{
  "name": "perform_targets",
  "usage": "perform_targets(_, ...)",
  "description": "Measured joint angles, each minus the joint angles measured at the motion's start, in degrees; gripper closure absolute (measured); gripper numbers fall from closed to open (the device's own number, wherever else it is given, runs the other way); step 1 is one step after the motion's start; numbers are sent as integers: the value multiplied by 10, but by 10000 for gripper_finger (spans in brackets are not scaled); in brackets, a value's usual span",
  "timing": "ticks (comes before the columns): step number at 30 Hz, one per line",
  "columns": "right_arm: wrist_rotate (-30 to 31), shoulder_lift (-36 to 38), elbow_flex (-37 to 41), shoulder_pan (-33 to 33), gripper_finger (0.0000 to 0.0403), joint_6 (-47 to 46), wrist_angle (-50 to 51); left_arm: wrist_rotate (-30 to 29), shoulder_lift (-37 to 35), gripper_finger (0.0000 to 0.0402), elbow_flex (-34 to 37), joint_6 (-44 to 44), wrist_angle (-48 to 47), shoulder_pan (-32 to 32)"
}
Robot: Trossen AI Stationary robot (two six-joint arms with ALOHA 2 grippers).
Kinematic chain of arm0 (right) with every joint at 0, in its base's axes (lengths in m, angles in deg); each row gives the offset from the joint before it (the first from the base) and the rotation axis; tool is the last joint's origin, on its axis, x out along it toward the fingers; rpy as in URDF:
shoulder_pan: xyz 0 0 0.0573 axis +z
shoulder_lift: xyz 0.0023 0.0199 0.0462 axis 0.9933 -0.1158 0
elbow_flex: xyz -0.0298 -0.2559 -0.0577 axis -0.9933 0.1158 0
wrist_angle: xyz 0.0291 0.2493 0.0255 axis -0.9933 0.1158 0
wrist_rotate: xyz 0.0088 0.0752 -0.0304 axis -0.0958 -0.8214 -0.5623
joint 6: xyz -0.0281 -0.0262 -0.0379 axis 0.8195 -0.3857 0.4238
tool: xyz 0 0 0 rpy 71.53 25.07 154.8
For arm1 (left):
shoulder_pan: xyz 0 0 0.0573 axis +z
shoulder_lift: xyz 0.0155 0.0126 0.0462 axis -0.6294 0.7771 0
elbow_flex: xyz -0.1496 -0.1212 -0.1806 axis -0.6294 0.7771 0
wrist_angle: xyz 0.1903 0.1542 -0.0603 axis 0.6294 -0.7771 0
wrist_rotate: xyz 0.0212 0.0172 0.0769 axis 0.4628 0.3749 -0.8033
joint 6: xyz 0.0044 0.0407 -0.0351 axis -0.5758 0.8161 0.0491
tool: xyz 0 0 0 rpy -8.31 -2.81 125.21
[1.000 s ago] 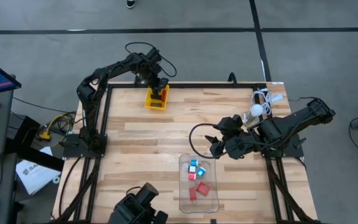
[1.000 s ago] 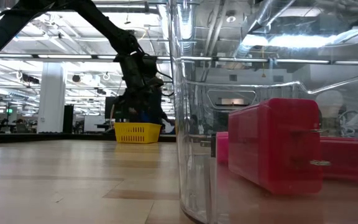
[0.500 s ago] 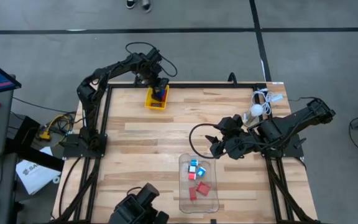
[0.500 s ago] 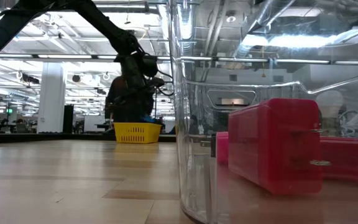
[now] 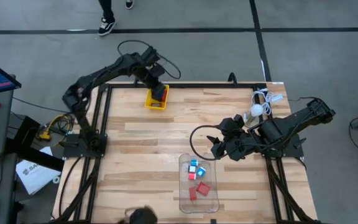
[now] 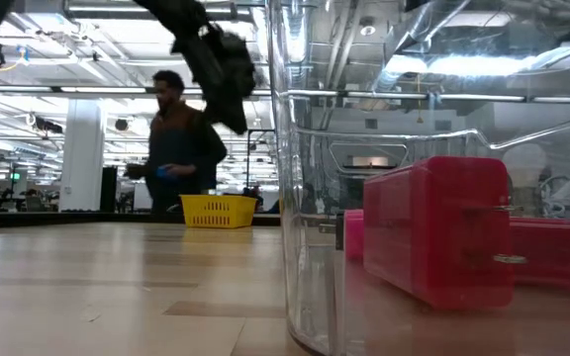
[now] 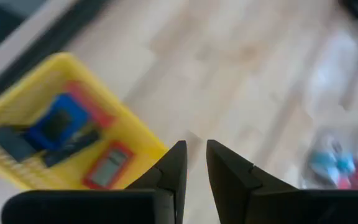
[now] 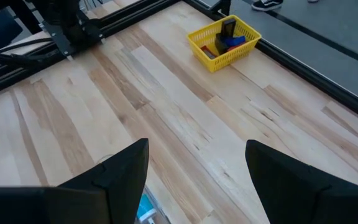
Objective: Pick & Place Office items
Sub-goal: Return to Home Position
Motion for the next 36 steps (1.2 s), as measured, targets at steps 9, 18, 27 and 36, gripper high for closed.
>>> perform_targets(9, 43, 0, 0, 43, 143, -20, 26, -49, -279, 332, 239, -24, 117, -111)
perform_targets(18, 74, 0, 0, 90, 143, -104, 79, -109, -629, 331, 553, -82, 320, -241)
perform_targets(27, 153, 0, 0, 124, 143, -137, 85, -160, -799, 337, 798, -70, 589, -349)
perform_targets(36, 179, 9, -1, 143, 143, -163, 88, -96, -893, 339, 859, -63, 595, -351)
